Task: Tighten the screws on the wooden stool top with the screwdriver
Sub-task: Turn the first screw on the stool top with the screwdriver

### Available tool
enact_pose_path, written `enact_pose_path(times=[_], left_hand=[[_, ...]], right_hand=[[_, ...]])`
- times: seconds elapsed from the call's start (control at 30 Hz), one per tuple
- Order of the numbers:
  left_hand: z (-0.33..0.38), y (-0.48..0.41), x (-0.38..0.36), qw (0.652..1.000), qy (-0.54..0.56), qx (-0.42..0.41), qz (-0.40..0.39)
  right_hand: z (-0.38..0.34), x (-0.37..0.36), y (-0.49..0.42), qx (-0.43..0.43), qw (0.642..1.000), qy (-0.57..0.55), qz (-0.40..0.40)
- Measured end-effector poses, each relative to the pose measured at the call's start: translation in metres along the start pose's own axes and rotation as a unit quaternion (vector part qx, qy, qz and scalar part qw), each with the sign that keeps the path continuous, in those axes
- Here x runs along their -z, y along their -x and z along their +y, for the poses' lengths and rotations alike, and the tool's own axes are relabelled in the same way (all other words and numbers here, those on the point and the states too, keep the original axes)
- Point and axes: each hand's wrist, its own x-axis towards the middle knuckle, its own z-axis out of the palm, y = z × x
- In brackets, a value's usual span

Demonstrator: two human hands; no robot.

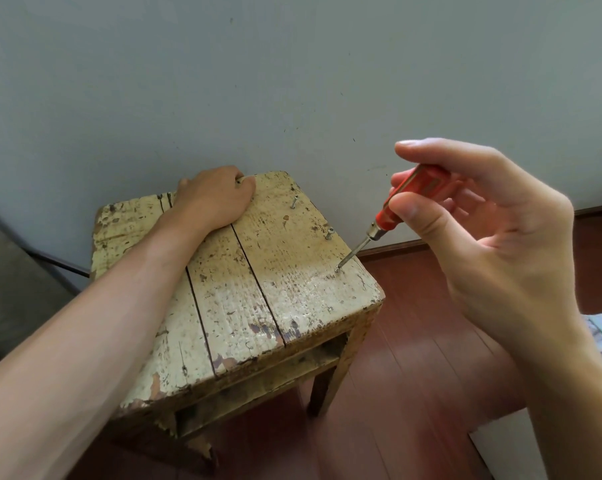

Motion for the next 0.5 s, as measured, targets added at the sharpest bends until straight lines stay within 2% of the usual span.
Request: enact_pose_path(times=[0.13,0.37,0.5], left_hand=[[0.000,-0.001,0.001,1.000,0.000,0.002,0.000],[0.000,0.000,0.002,1.000,0.004,0.000,-0.009],[0.000,0.001,0.002,1.000,0.004,0.001,-0.009]], right_hand=[[0.003,0.000,0.001,-0.002,1.000,0.006,-0.001],[0.003,0.011,0.003,0.001,0.996,0.004,-0.084],[0.003,0.010,0.002,-0.004,0.997,-0.016,-0.079]])
